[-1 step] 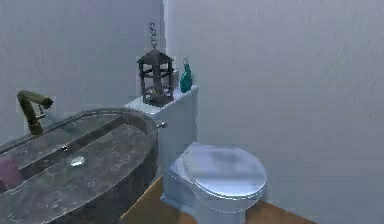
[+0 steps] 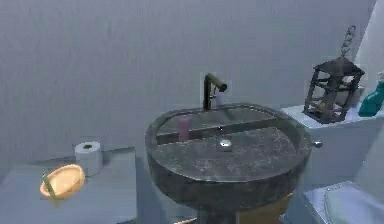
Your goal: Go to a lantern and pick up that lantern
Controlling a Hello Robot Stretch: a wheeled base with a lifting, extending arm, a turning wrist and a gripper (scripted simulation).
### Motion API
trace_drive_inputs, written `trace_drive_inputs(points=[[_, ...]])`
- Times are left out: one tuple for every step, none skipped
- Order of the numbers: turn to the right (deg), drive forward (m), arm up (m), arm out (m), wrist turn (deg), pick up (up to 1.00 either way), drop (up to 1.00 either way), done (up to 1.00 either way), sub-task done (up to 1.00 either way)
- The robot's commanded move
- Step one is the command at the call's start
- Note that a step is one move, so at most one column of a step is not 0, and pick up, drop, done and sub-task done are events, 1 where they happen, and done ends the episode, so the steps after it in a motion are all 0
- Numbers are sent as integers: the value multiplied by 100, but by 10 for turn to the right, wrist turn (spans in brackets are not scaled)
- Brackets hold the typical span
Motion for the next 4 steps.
trace_drive_inputs(points=[[-450,0,0,0,0,0,0,0,0],[-450,0,0,0,0,0,0,0,0],[-270,0,0,0,0,0,0,0,0],[0,60,0,0,0,0,0,0,0]])
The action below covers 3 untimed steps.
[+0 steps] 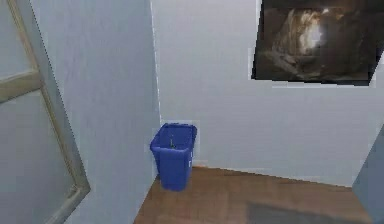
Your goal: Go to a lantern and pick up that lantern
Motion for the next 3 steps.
trace_drive_inputs(points=[[240,0,0,0,0,0,0,0,0],[0,45,0,0,0,0,0,0,0],[60,0,0,0,0,0,0,0,0]])
